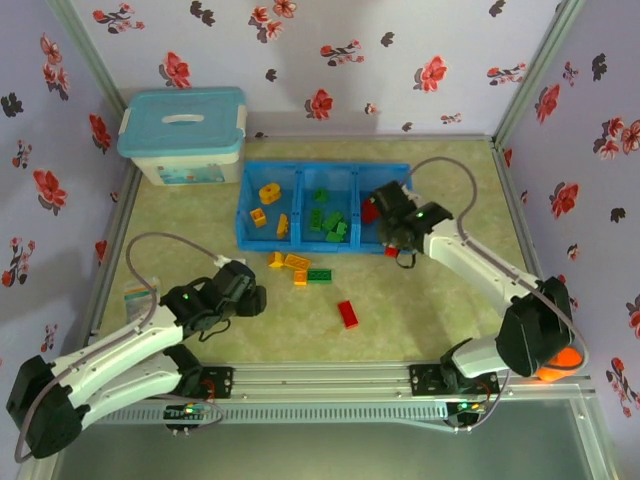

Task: Sort the legos into containers by color

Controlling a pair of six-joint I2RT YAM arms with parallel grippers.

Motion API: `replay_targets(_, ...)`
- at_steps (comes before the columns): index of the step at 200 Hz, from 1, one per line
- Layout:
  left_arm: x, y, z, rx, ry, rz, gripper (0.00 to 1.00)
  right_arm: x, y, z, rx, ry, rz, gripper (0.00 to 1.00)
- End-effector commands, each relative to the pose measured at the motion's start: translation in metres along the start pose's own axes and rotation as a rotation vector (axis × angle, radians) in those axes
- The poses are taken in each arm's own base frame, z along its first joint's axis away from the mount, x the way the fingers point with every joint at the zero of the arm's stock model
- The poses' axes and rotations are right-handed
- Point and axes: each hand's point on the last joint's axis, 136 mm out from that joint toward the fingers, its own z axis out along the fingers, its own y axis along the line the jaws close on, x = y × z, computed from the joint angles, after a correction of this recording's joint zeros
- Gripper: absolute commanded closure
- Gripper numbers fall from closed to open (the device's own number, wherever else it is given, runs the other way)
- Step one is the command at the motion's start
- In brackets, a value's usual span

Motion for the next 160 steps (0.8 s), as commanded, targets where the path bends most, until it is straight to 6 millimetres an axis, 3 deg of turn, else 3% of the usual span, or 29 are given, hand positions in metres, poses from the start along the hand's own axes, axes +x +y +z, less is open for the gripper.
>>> replay_targets(1, 0.011, 0.002, 0.003, -0.012, 0.002, -0.036, 0.32, -0.02, 0.005, 0.008, -0.044, 0.03, -0.032, 0.69)
replay_targets(72, 0.02, -0.004, 0.004, -0.006, -0.009, -0.043, 0.33, -0.077, 0.015, 0.07, 0.054, 0.11, -0.068, 0.7)
replay_targets(89, 0.017, -0.006, 0.003, 0.003, -0.016, -0.049, 0.33, -0.087, 0.018, 0.076, 0.071, 0.118, -0.078, 0.65)
replay_targets(97, 0.017, -0.007, 0.003, 0.007, -0.018, -0.052, 0.32, -0.091, 0.02, 0.076, 0.077, 0.116, -0.079, 0.55)
replay_targets(105, 0.016, -0.008, 0.003, 0.01, -0.021, -0.052, 0.32, -0.097, 0.023, 0.072, 0.072, 0.103, -0.068, 0.3)
replay_targets(110, 0.014, -0.01, 0.002, 0.014, -0.024, -0.052, 0.33, -0.102, 0.025, 0.067, 0.06, 0.087, -0.056, 0.22)
replay_targets(139, 0.007, -0.016, -0.002, 0.032, -0.038, -0.041, 0.32, -0.124, 0.046, 0.027, -0.067, -0.048, 0.0, 0.15)
replay_targets(160, -0.002, -0.021, -0.006, 0.045, -0.057, -0.048, 0.31, -0.12, 0.054, 0.004, -0.12, -0.085, 0.001, 0.14)
